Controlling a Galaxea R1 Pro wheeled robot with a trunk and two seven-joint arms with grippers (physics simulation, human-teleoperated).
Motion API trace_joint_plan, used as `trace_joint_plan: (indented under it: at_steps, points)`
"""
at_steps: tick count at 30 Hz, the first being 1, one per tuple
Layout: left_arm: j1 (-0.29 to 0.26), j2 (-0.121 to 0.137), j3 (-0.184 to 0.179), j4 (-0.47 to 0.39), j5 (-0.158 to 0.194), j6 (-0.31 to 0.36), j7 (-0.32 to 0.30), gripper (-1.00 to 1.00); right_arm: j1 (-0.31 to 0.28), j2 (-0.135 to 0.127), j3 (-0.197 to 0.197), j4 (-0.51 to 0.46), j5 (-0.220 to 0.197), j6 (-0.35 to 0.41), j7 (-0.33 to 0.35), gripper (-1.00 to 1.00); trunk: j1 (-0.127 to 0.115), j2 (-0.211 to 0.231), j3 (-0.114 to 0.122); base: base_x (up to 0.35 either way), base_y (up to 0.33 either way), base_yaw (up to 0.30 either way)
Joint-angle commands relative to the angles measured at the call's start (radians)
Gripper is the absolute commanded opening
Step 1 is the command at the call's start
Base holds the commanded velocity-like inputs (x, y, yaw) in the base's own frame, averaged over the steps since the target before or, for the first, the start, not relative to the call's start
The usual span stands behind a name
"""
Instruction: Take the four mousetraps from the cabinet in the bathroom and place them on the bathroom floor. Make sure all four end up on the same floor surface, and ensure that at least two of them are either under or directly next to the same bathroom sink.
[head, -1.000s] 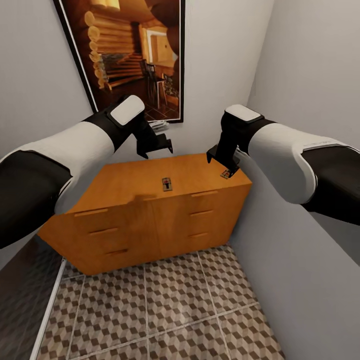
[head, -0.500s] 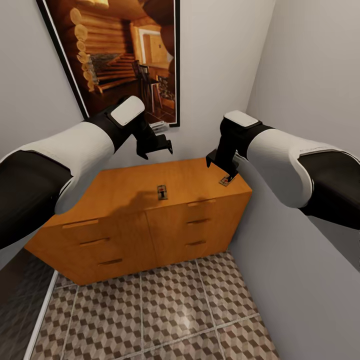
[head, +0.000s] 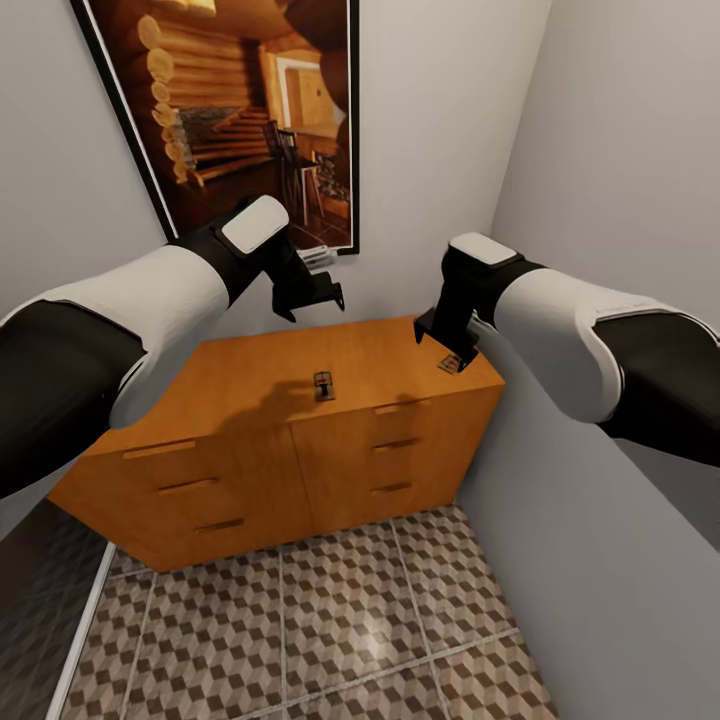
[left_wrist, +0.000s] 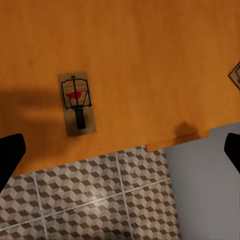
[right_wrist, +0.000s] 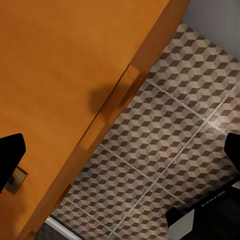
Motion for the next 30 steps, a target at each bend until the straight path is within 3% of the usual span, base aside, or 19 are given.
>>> trace_joint_plan:
  at_steps: [1, 12, 30]
  points:
    - [-0.001, 0.000, -0.006, 0.000, 0.011, 0.002, 0.007, 1.00, 0.000, 0.000, 0.008, 0.002, -0.006, 0.010, -0.001, 1.00, 0.000, -0.001, -0.001, 0.002, -0.021, 0.000]
    - [-0.001, -0.003, -0.006, 0.002, 0.011, 0.001, 0.007, 1.00, 0.007, -0.003, 0.009, 0.001, -0.004, 0.016, -0.001, 1.00, 0.000, -0.001, -0.001, 0.006, -0.113, 0.000]
    - [-0.001, -0.003, -0.004, 0.014, 0.019, 0.002, 0.006, 1.00, 0.007, -0.013, 0.010, 0.001, 0.038, 0.052, 0.014, 1.00, 0.000, -0.001, -0.001, 0.001, -0.014, 0.000]
